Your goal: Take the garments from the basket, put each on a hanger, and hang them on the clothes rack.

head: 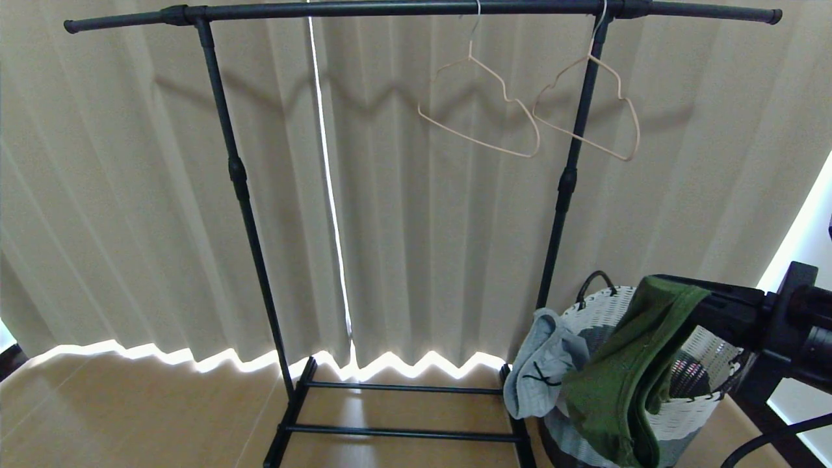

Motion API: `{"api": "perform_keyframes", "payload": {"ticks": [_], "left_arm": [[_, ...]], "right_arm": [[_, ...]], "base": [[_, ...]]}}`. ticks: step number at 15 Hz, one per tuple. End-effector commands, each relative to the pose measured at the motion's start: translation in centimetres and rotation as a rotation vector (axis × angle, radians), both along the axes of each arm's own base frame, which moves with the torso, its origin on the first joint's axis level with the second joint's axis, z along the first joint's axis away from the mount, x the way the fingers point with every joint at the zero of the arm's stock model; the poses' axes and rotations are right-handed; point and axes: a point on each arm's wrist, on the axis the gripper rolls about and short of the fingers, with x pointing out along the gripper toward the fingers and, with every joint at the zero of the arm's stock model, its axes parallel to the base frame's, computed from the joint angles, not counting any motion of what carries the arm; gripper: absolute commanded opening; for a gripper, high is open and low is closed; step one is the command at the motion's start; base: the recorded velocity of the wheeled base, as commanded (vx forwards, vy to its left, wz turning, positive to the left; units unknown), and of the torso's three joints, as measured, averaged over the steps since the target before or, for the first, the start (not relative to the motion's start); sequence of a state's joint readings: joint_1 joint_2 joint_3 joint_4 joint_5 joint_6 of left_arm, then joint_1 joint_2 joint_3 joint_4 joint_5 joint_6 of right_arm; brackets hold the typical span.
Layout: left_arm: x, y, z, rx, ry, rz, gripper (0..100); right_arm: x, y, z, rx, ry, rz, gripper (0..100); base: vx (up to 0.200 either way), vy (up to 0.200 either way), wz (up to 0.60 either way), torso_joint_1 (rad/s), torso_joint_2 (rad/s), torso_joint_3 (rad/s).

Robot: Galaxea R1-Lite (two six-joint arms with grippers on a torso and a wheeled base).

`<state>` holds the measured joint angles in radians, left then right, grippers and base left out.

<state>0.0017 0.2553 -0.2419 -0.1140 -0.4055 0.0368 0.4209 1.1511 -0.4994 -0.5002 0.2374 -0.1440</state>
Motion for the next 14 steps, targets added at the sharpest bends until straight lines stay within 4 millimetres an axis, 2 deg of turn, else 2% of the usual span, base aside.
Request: {"api": "perform_keyframes", "payload": {"ticks": [1, 4, 5, 6, 7, 9, 11, 12, 13, 14], "left_arm": [[4.7, -0.1, 4.8, 0.003, 0.14, -0.026, 100], [9.8, -0.9, 7.5, 0.017, 0.2, -0.111, 100], [10.0, -1.0, 7.6, 0.017, 0.202, -0.113, 100], [12.9, -1.7, 8.2, 0.019, 0.186, -0.119, 100], [14.4, -2.5, 8.1, 0.021, 0.189, -0.114, 100], [15.4, -4.0, 7.9, 0.027, 0.204, -0.129, 100], [16.3, -9.0, 7.1, 0.018, 0.276, -0.217, 100], [16.7, -10.8, 6.8, -0.003, 0.304, -0.232, 100], [16.7, -10.8, 6.8, -0.003, 0.304, -0.232, 100], [18.0, -15.1, 6.4, -0.091, 0.364, -0.241, 100]], "right_arm": [[0.2, 0.9, 0.0, 0.003, 0.017, 0.04, 0], [1.9, 2.0, 0.7, 0.002, 0.019, 0.05, 0], [2.0, 2.0, 0.7, 0.002, 0.018, 0.05, 0], [2.7, 2.6, 1.4, 0.011, 0.007, 0.059, 0], [2.8, 3.2, 1.8, 0.015, -0.001, 0.084, 0], [3.0, 3.8, 1.9, 0.014, -0.001, 0.104, 0], [3.6, 4.5, 2.4, 0.056, 0.01, 0.11, 0], [3.7, 4.6, 2.9, 0.076, 0.007, 0.109, 0], [3.7, 4.6, 2.9, 0.076, 0.007, 0.109, 0], [3.5, 5.2, 3.6, 0.106, 0.002, 0.137, 0]], "base": [[0.0, 0.0, 0.0, 0.0, 0.0, 0.0], [0.0, 0.0, 0.0, 0.0, 0.0, 0.0], [0.0, 0.0, 0.0, 0.0, 0.0, 0.0], [0.0, 0.0, 0.0, 0.0, 0.0, 0.0], [0.0, 0.0, 0.0, 0.0, 0.0, 0.0], [0.0, 0.0, 0.0, 0.0, 0.0, 0.0], [0.0, 0.0, 0.0, 0.0, 0.0, 0.0], [0.0, 0.0, 0.0, 0.0, 0.0, 0.0], [0.0, 0.0, 0.0, 0.0, 0.0, 0.0], [0.0, 0.0, 0.0, 0.0, 0.0, 0.0]]}}
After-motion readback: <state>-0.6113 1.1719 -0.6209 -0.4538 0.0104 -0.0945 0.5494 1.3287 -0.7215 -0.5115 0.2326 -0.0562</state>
